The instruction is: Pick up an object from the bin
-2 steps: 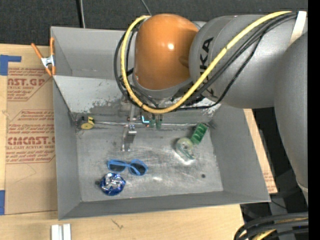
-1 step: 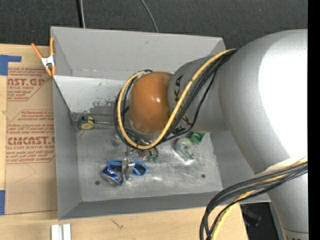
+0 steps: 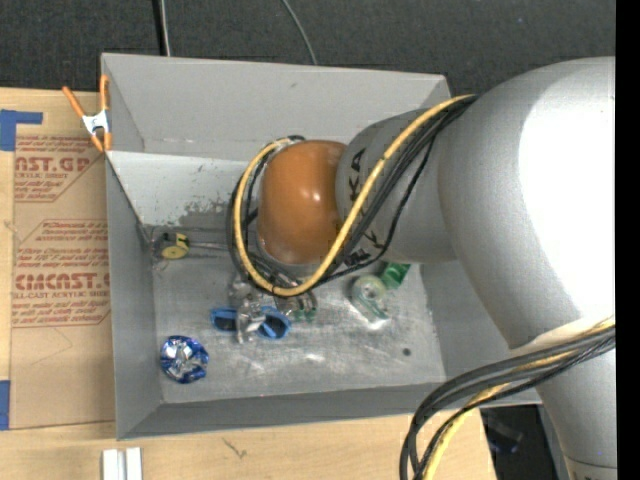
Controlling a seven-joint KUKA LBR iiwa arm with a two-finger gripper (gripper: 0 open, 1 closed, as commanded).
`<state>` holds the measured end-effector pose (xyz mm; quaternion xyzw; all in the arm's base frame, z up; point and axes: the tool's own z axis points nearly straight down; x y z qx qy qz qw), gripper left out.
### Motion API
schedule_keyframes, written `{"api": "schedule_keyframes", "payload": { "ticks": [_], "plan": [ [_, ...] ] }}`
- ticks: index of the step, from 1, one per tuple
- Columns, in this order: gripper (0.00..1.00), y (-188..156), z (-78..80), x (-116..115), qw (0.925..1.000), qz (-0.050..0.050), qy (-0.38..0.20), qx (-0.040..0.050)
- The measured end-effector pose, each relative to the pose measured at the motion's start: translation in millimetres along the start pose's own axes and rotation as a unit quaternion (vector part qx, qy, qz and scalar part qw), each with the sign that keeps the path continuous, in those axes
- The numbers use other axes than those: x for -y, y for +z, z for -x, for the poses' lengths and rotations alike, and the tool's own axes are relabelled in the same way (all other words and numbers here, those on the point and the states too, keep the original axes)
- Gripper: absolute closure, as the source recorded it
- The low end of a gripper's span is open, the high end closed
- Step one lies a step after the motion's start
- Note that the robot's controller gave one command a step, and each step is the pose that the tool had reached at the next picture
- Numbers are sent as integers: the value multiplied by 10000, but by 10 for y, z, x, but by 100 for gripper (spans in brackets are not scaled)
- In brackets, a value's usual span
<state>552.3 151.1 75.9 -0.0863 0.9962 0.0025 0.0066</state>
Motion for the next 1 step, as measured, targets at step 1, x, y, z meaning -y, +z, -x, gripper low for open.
{"api": "schedule_keyframes", "payload": {
  "ticks": [1],
  "plan": [
    [100, -1515, 38, 56, 9998, -15, -198, -12]
  ]
}}
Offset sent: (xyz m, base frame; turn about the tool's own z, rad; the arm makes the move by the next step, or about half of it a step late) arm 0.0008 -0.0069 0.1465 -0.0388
